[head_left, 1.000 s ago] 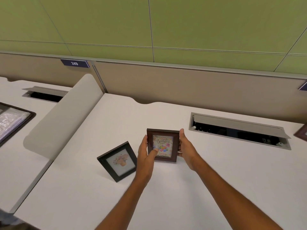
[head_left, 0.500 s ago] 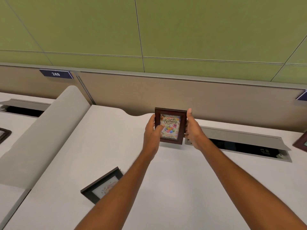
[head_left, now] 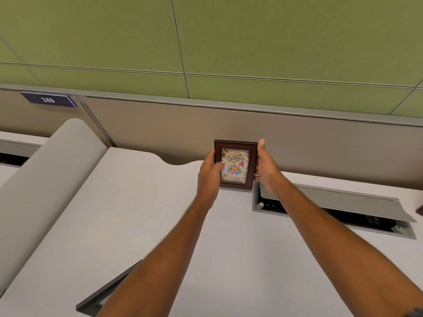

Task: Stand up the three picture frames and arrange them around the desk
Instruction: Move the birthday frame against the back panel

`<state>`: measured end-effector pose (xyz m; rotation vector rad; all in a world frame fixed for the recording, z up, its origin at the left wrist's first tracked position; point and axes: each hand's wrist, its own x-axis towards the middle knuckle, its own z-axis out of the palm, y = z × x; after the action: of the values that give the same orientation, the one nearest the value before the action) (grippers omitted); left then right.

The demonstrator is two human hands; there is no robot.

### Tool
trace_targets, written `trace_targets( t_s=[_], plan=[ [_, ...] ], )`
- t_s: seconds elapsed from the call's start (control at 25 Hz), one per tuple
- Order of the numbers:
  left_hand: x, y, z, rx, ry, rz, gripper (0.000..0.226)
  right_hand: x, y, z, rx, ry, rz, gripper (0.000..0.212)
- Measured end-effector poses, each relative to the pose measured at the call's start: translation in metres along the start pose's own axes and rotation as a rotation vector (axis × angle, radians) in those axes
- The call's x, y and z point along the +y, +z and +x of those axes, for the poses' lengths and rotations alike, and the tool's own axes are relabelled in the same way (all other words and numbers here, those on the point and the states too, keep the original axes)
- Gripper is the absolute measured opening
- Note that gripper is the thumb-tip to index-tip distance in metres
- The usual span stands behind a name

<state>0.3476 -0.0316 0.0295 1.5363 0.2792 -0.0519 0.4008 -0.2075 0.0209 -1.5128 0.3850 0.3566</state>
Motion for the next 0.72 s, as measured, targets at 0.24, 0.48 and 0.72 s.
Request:
trace_targets(
  t_s=[0.24,0.48,0.72],
  plan=[
    [-0.014,0.007,0.013,0.001,-0.020,0.012,0.042,0.008,-0.006,0.015,0.005,0.026,-0.008,0.086],
    [-0.020,0.008,0.017,0.006,-0.017,0.005,0.045,0.013,-0.006,0.015,0.011,0.035,0.002,0.081],
    [-0.023,0.008,0.018,-0.003,-0.027,-0.020,0.044,0.021,-0.003,0.012,0.027,0.039,0.024,0.079]
  ],
)
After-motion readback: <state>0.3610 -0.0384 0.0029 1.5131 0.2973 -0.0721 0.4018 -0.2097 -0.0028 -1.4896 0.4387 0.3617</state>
